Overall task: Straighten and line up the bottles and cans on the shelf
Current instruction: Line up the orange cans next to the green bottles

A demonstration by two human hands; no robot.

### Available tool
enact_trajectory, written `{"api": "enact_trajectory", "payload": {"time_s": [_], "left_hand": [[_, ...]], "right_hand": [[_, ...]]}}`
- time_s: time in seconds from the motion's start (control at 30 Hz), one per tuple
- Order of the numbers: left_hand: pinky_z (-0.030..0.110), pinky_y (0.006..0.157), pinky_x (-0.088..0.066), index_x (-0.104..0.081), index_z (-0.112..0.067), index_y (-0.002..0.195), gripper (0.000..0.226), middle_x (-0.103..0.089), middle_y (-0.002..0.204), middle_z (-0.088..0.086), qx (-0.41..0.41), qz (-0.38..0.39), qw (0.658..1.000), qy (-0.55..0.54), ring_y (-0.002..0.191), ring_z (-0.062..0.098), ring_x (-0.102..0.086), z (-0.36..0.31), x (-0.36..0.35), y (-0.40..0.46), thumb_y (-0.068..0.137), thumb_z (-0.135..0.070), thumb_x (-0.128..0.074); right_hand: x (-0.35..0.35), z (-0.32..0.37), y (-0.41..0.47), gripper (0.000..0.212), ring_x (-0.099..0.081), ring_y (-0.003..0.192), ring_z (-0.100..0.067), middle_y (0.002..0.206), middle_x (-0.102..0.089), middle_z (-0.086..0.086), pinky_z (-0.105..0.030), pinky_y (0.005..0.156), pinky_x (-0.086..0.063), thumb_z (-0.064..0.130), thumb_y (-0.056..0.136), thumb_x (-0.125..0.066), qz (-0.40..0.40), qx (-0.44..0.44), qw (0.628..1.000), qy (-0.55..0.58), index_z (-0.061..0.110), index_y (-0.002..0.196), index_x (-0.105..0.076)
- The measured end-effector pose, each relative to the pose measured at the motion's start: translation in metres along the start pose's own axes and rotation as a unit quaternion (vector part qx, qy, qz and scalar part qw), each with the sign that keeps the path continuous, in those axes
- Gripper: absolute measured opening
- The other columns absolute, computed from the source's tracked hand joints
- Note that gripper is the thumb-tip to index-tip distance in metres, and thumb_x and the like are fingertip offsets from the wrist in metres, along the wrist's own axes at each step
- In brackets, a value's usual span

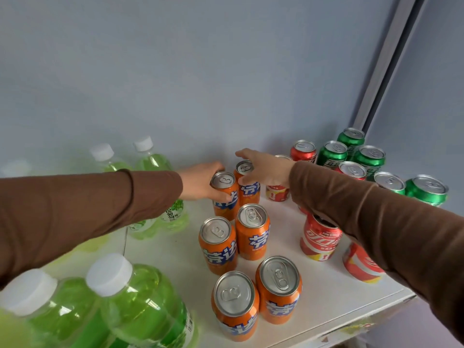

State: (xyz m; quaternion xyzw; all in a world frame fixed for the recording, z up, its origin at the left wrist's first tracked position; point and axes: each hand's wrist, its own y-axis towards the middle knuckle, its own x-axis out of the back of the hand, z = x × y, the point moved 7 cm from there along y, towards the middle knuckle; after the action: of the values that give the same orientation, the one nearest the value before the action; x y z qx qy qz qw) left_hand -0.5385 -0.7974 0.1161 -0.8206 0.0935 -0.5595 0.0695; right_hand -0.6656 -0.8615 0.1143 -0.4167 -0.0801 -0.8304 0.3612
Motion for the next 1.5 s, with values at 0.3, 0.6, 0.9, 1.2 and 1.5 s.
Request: {"api": "enact_trajectory", "payload": {"time_s": [0.3, 0.6, 0.9, 1.2, 1.5], "left_hand": [[0.035, 0.095, -0.053, -0.059, -0.014, 0.118, 0.050, -0.070, 0.113, 0.001, 0.047, 0.006, 0.977, -0.207, 0.106, 0.018, -0.066, 0.020, -0.011, 0.006, 0.078, -0.033, -0.082], [0.033, 0.098, -0.049, -0.068, -0.006, 0.113, 0.031, -0.073, 0.115, 0.009, 0.064, -0.016, 0.919, -0.389, 0.106, 0.020, -0.065, -0.004, 0.038, -0.016, 0.093, -0.029, -0.062], [0.030, 0.098, -0.048, -0.071, -0.009, 0.106, 0.021, -0.075, 0.112, 0.007, 0.061, 0.003, 0.943, -0.327, 0.103, 0.015, -0.068, -0.009, 0.048, -0.026, 0.094, -0.024, -0.063], [0.042, 0.104, -0.047, -0.054, -0.011, 0.125, 0.053, -0.068, 0.115, 0.007, 0.141, 0.041, 0.965, -0.215, 0.111, 0.024, -0.062, 0.027, -0.004, -0.021, 0.081, -0.025, -0.081], [0.029, 0.084, -0.049, -0.055, -0.010, 0.113, 0.032, -0.067, 0.104, 0.003, 0.163, 0.022, 0.960, -0.228, 0.104, 0.022, -0.062, 0.025, -0.010, -0.016, 0.088, -0.013, -0.073]], "right_hand": [[0.000, -0.010, 0.008, 0.057, -0.058, 0.121, -0.025, 0.140, -0.056, -0.008, -0.038, 0.101, -0.051, 0.019, 0.091, -0.070, -0.006, -0.002, 0.999, 0.043, 0.015, 0.143, -0.045], [0.052, 0.006, 0.007, 0.039, -0.068, 0.110, -0.027, 0.117, -0.072, -0.010, -0.046, 0.098, -0.055, 0.037, 0.092, -0.068, 0.010, 0.005, 0.986, 0.167, 0.014, 0.124, -0.064], [0.051, 0.015, 0.000, 0.042, -0.067, 0.111, -0.026, 0.119, -0.071, -0.009, -0.044, 0.098, -0.055, 0.037, 0.092, -0.068, 0.016, 0.012, 0.988, 0.152, 0.014, 0.127, -0.062], [0.003, 0.012, 0.006, 0.055, -0.063, 0.112, -0.022, 0.128, -0.062, -0.005, -0.033, 0.094, -0.053, 0.027, 0.086, -0.077, 0.012, 0.031, 0.999, 0.036, 0.014, 0.134, -0.055], [-0.014, 0.006, 0.015, 0.059, -0.059, 0.117, -0.024, 0.134, -0.059, -0.005, -0.041, 0.100, -0.053, 0.025, 0.083, -0.079, 0.005, 0.025, 0.999, 0.036, 0.016, 0.135, -0.053]]}}
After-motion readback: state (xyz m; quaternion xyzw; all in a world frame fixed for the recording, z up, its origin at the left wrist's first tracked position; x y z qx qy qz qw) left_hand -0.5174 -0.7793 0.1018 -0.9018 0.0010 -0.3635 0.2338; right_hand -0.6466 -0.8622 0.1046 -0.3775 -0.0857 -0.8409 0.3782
